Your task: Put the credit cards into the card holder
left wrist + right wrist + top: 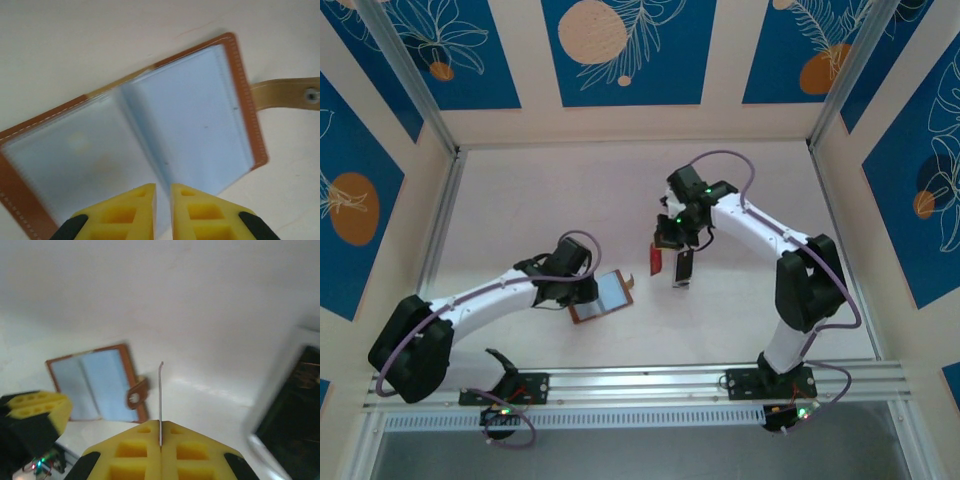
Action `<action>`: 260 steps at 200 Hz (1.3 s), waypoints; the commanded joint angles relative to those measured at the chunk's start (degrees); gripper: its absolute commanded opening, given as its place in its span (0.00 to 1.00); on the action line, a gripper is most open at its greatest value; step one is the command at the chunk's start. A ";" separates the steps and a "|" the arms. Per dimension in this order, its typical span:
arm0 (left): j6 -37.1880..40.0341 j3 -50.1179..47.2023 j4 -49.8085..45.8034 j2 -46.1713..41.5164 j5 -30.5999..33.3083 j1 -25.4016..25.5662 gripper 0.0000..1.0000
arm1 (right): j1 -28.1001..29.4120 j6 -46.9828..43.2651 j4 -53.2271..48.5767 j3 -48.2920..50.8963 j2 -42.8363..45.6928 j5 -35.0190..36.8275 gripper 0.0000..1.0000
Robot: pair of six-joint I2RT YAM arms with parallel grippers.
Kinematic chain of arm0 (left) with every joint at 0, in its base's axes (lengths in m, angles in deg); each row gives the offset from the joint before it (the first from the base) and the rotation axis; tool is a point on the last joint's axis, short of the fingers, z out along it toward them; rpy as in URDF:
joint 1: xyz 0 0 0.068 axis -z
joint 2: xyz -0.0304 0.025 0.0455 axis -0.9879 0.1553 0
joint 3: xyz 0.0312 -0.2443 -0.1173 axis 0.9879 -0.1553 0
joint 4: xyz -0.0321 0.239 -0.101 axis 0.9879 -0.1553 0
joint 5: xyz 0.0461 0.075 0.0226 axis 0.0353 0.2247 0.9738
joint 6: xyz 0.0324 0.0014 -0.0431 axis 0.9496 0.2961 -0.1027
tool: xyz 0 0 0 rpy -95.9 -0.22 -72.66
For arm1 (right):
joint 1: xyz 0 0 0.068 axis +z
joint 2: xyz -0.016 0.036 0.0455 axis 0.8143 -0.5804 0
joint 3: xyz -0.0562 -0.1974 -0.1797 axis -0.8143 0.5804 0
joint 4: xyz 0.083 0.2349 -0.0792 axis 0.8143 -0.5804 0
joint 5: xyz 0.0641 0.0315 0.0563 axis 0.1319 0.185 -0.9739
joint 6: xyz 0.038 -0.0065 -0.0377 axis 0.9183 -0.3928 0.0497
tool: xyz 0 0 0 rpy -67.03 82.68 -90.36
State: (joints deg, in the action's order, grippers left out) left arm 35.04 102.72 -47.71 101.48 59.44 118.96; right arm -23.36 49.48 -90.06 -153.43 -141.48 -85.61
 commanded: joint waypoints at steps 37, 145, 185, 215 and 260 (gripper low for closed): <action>-3.63 -4.81 -1.10 2.46 4.65 -1.63 0.14 | 7.40 -2.54 9.41 -2.70 -1.93 -6.66 0.00; -5.01 -8.63 -0.57 -0.02 4.89 -1.61 0.14 | 13.21 -3.37 23.60 -0.90 -11.35 -9.06 0.00; -5.01 -8.55 -0.36 0.23 4.59 -1.64 0.14 | 13.54 -2.95 26.70 0.60 -13.32 -9.17 0.00; -4.92 -8.55 -0.43 0.26 4.58 -1.66 0.14 | 13.57 -1.85 31.06 2.79 -14.45 -10.63 0.00; -4.92 -8.55 -0.50 0.34 4.58 -1.66 0.14 | 13.58 -0.05 36.99 5.34 -15.98 -12.27 0.00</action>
State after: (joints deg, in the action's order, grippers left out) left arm 30.73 96.10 -44.17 101.06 62.63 118.04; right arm -10.25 48.47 -57.12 -149.24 -156.05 -95.82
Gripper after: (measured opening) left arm 0.138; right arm 0.053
